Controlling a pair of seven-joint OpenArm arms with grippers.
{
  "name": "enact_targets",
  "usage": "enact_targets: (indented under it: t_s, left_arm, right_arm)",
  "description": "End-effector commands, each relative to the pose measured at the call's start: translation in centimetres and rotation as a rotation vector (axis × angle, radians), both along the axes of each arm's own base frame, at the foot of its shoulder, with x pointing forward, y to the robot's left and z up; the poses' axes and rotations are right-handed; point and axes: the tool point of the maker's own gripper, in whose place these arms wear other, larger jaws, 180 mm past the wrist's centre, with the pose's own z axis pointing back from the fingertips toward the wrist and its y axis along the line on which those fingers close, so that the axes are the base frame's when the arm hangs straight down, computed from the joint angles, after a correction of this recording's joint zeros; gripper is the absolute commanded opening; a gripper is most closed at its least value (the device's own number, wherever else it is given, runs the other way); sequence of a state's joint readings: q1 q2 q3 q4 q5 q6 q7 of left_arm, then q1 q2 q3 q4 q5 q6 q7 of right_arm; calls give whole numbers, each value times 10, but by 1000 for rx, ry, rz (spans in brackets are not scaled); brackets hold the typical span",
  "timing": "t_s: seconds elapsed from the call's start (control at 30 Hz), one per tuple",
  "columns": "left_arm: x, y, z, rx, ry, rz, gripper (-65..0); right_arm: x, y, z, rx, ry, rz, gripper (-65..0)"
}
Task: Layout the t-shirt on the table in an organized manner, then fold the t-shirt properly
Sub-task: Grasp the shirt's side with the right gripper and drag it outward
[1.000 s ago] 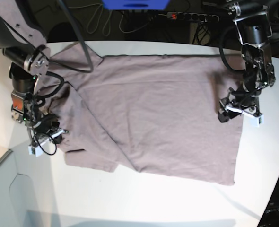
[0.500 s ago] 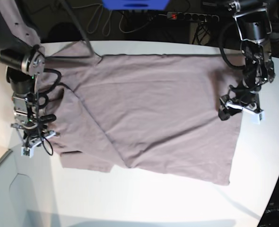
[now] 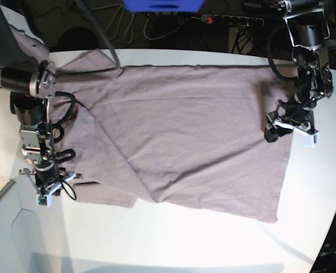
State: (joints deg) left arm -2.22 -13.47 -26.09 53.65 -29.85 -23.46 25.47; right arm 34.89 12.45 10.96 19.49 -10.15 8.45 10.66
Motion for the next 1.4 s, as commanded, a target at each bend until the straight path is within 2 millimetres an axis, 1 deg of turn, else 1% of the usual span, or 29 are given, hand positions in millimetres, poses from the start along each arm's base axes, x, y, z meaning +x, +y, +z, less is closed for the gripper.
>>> enact_targets:
  t_s: [0.0,0.1,0.17,0.23,0.33,0.4,0.47,0.57,0.6,0.63,0.67,0.7,0.73,0.77,0.83,0.87,0.93,0.97,1.07,1.23,1.37]
  left_arm:
    - [-27,12,-22,47,147,-12,-288]
    - [-27,13,-22,49,147,-12,-288]
    - [-27,13,-22,49,147,-12,-288]
    - [-27,12,-22,48,148,-11,-288]
    - [-27,12,-22,48,148,-11,-288]
    - [-27,12,-22,48,148,-11,-288]
    - [-27,12,-22,48,148,-11,-288]
    - [-27,12,-22,47,148,-12,-288]
    - [-27,12,-22,47,148,-12,-288]
    - [-27,12,-22,47,148,-12,-288]
    - [-27,12,-22,47,146,-11,-288]
    - [-27,12,-22,47,146,-11,-288]
    - [-27,12,-22,47,146,-11,-288]
    - [-27,12,-22,48,148,-11,-288]
    - [-27,12,-22,48,148,-11,-288]
    - [-27,12,-22,48,148,-11,-288]
    - [-27,12,-22,48,148,-11,-288]
    - [-28,13,-22,49,149,-11,-288]
    - [-27,13,-21,50,146,-11,-288]
    - [-27,14,-22,51,148,-13,-288]
    - [-27,14,-21,53,147,-12,-288]
  right_arm:
    - [17,-3,24,0,-71,4,-523]
    - [14,0,17,8,-37,4,-384]
    - [10,-2,12,9,-12,-1,-319]
    - [7,-2,6,11,12,-4,-277]
    - [-9,0,-11,14,50,-3,-260]
    - [-12,1,-15,16,58,-2,-260]
    - [-15,10,-21,28,70,5,-260]
    - [-20,14,-27,29,84,13,-263]
    - [-21,15,-28,31,87,15,-266]
    - [-21,21,-30,40,90,22,-283]
    - [-24,24,-35,45,106,26,-309]
    - [-27,26,-41,53,123,26,-356]
    - [-29,27,-45,59,134,25,-417]
    - [-28,28,-44,63,135,25,-477]
    - [-25,28,-42,70,132,20,-619]
    - [-23,28,-41,70,129,20,-650]
    - [-19,27,-37,69,120,20,-650]
    - [-13,26,-30,66,106,21,-650]
    - [-7,14,-20,53,87,7,-650]
    - [18,8,18,22,-18,10,-650]
    - [28,5,38,4,-72,8,-650]
